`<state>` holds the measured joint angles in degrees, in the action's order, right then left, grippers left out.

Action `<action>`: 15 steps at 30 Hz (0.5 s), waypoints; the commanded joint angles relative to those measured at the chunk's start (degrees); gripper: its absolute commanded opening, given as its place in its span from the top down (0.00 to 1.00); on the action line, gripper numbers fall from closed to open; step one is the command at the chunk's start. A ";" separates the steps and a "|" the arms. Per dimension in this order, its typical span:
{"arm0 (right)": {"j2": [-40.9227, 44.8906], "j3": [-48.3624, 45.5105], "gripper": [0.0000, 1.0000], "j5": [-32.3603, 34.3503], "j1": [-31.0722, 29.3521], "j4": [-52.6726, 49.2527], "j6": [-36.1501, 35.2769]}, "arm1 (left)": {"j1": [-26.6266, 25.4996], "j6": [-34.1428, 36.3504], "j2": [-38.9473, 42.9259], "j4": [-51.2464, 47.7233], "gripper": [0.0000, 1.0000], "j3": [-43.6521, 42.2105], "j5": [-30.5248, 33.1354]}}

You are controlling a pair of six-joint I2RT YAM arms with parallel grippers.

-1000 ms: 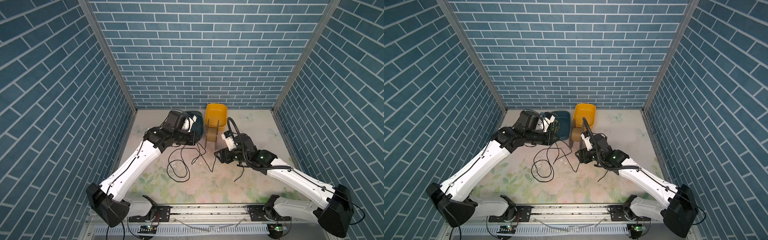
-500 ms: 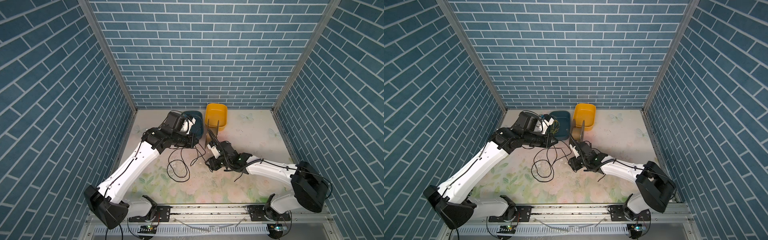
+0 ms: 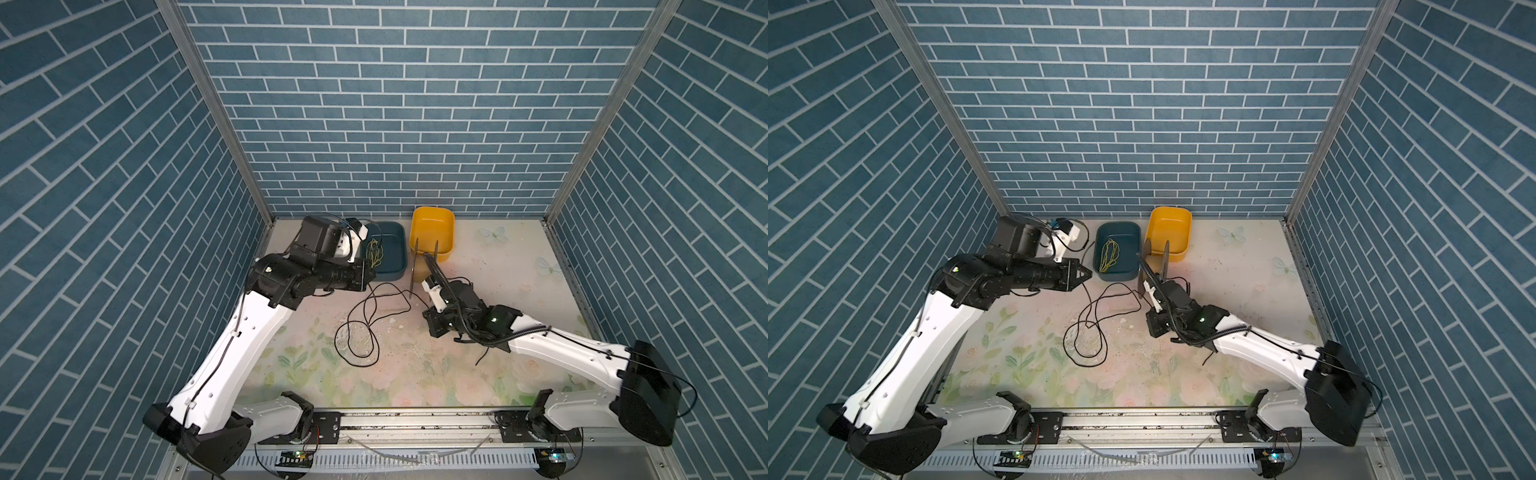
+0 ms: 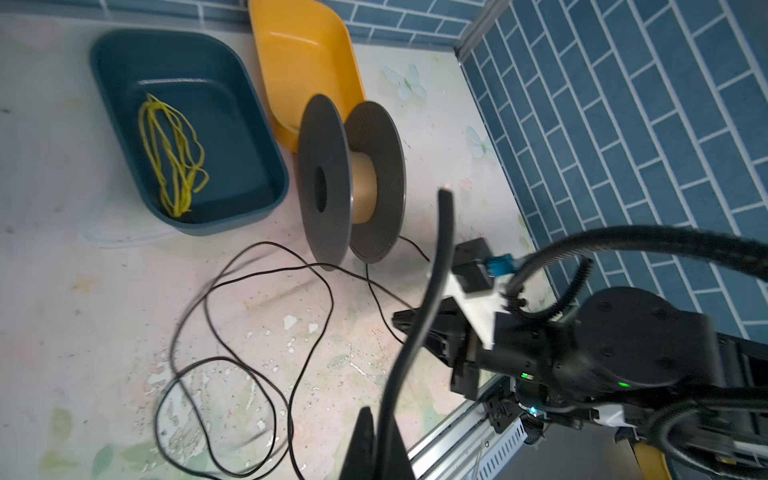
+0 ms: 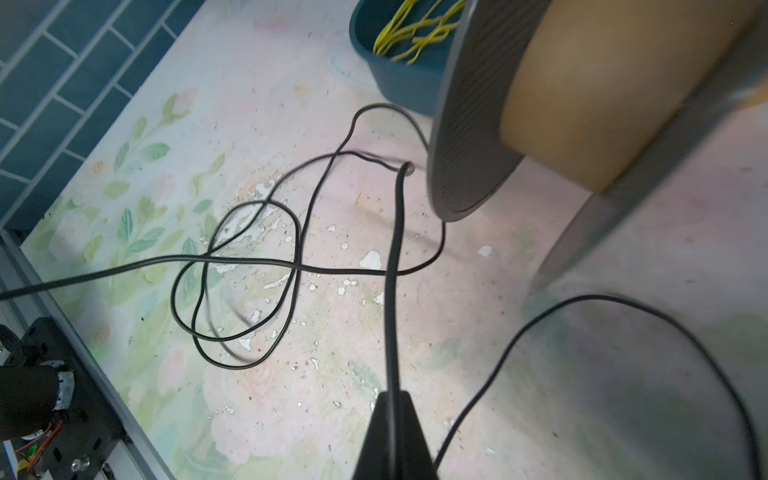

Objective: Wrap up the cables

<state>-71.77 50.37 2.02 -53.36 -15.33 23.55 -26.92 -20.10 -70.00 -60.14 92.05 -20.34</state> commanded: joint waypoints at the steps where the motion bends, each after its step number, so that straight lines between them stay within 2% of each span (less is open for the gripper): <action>1: 5.78 2.52 1.00 5.04 2.43 -11.56 0.87 | 1.85 2.90 0.83 -5.81 1.00 4.77 1.69; 6: 14.33 2.97 1.00 4.14 9.36 -19.35 3.25 | 2.66 4.01 -0.91 -9.56 1.00 11.11 2.15; 8: 18.35 3.50 1.00 4.61 11.50 -21.12 3.17 | 2.75 3.94 -1.11 -9.49 1.00 12.28 0.38; 11: 22.52 6.44 1.00 7.27 14.89 -24.88 2.87 | 2.83 3.21 -1.37 -8.88 1.00 13.71 -2.70; 15: 24.04 12.09 1.00 12.66 19.72 -29.00 2.99 | 2.83 2.19 -1.63 -7.09 1.00 13.79 -6.50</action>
<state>-48.69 57.17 9.15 -36.18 -39.18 25.28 -24.49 -17.54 -71.09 -67.29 104.92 -23.07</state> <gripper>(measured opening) 0.048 0.058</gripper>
